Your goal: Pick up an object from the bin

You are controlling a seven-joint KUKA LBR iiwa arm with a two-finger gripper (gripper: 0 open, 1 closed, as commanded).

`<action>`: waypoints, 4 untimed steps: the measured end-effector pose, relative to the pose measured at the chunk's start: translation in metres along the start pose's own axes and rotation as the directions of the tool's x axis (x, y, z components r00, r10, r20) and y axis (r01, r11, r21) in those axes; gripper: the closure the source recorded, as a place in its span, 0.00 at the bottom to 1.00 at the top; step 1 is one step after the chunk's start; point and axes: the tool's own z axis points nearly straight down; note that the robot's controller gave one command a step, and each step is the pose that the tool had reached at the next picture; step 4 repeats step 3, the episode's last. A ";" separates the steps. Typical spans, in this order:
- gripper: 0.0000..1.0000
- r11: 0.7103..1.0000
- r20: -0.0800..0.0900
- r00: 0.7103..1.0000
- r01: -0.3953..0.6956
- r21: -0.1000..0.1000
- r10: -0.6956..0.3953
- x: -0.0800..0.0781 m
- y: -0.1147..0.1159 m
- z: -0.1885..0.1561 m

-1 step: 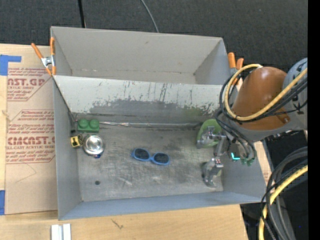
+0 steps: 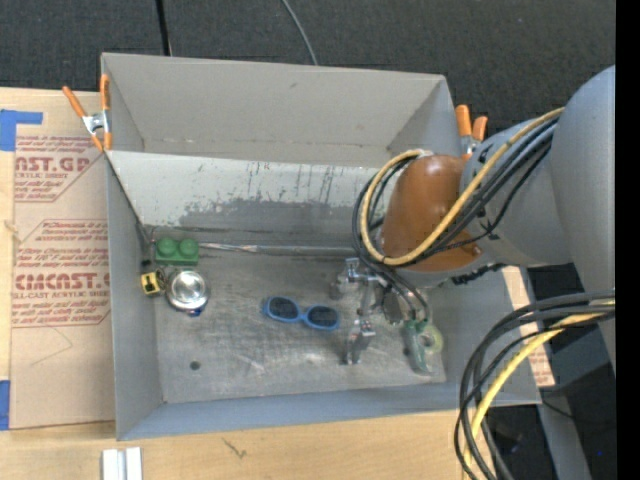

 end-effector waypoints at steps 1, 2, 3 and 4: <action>0.00 0.992 -0.003 0.992 0.129 -0.003 -0.129 -0.007 0.059 -0.007; 1.00 0.992 -0.005 0.992 0.126 -0.002 -0.126 -0.007 0.058 -0.007; 1.00 0.993 0.001 0.993 0.116 -0.003 -0.116 -0.006 0.083 -0.140; 1.00 0.993 0.001 0.993 0.116 -0.003 -0.116 -0.006 0.083 -0.140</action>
Offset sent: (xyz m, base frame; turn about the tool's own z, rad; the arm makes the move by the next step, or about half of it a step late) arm 0.0018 0.0573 0.0053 -0.1254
